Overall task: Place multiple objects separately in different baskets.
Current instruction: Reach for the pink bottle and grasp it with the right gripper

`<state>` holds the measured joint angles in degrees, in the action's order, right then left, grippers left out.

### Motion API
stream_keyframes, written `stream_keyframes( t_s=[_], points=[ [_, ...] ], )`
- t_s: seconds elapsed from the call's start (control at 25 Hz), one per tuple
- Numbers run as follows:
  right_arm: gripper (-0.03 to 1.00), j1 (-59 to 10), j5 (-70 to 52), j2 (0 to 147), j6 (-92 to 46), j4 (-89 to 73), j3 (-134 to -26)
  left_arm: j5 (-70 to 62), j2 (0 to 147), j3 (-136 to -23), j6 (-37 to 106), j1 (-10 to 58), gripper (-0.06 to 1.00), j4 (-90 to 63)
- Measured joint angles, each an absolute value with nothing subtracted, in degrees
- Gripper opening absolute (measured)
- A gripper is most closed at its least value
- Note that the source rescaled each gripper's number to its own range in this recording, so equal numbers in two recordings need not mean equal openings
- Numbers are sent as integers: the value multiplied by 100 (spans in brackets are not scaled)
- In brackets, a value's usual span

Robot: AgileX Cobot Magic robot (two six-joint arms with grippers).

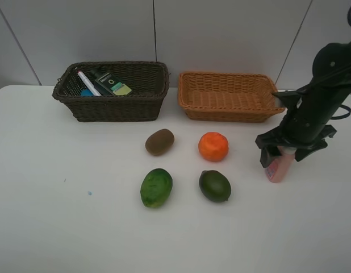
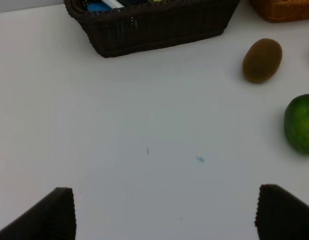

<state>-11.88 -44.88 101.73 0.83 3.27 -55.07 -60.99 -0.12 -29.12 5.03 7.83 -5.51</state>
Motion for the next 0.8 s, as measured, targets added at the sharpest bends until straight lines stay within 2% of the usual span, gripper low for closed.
stream_keyframes(
  t_s=[0.2,0.28,0.4,0.52,0.56,0.8],
  points=[
    [93,-1188,-4487,10337,83,327,-5545,-6099,-12,-2912,503,783,96,-551],
    [83,-1188,-4506,10359,83,327,-5567,-6099,-12,-2912,503,783,96,-551],
    [53,-1188,-4512,10359,83,327,-5573,-6099,-12,-2912,503,783,96,-551],
    [9,-1188,-4545,10364,83,332,-5573,-6099,-12,-2912,503,783,96,-551],
    [0,-1188,-4588,10364,83,346,-5573,-6099,-12,-2912,503,783,96,-551],
    [0,-1221,-4822,10364,83,423,-5579,-6099,-12,-2912,503,783,96,-551]
  ],
)
